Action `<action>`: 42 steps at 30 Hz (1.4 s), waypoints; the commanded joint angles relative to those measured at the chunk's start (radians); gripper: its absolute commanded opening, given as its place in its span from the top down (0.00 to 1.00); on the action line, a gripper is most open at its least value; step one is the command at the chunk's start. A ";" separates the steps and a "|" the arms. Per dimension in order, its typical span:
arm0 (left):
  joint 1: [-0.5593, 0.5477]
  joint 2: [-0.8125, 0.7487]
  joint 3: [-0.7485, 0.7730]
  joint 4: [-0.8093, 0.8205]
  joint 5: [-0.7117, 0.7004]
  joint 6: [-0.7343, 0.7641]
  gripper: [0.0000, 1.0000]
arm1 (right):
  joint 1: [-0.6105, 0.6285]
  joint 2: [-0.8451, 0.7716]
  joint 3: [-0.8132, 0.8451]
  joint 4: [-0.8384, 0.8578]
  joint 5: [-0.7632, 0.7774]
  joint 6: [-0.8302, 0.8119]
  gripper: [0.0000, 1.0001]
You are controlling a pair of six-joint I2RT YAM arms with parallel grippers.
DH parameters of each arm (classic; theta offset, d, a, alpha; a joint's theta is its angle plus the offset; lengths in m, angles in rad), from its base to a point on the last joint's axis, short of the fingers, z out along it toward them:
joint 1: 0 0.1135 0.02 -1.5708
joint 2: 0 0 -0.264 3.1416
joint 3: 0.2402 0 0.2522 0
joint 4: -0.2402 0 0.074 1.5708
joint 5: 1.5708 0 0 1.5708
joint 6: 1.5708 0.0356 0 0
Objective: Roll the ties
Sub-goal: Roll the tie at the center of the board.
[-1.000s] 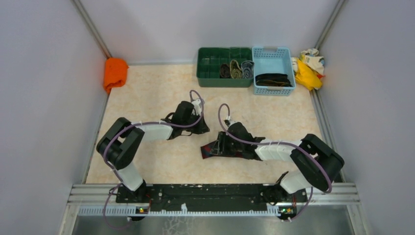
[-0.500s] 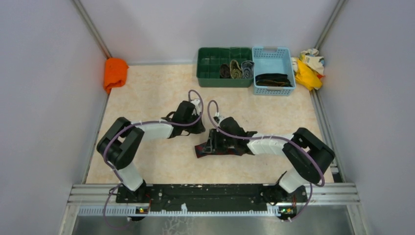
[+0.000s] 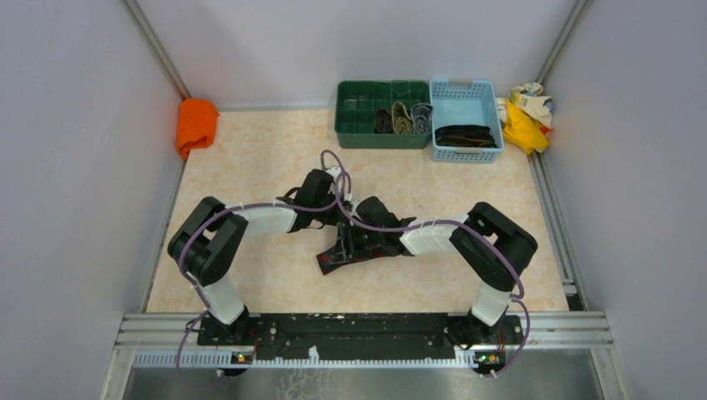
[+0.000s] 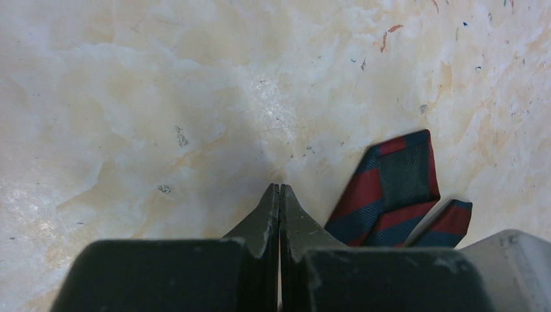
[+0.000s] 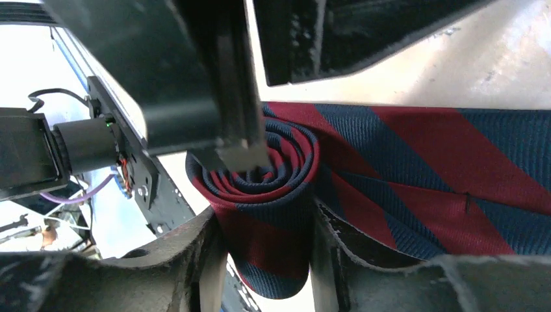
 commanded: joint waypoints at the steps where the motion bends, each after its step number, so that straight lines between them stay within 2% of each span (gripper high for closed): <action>1: 0.002 0.027 0.018 -0.039 -0.007 0.023 1.00 | 0.023 0.023 0.051 -0.036 0.022 -0.053 0.54; 5: 0.004 0.034 0.023 -0.039 0.003 0.023 1.00 | 0.024 -0.006 0.077 -0.103 0.079 -0.086 0.45; 10: 0.006 0.034 0.026 -0.042 -0.011 0.023 1.00 | 0.024 -0.032 0.127 -0.150 0.063 -0.144 0.24; 23: 0.020 0.030 0.026 -0.046 -0.017 0.028 1.00 | 0.021 -0.069 0.208 -0.300 0.178 -0.222 0.20; 25: 0.023 0.031 0.028 -0.047 -0.020 0.029 1.00 | 0.021 -0.091 0.202 -0.308 0.215 -0.226 0.17; 30: 0.034 0.037 0.038 -0.049 -0.018 0.029 1.00 | -0.007 -0.188 0.184 -0.406 0.369 -0.233 0.18; 36: 0.034 0.037 0.046 -0.049 -0.001 0.029 1.00 | -0.104 -0.334 0.105 -0.543 0.577 -0.189 0.28; 42: 0.035 0.037 0.048 -0.052 0.001 0.031 1.00 | -0.144 -0.354 0.010 -0.609 0.661 -0.131 0.38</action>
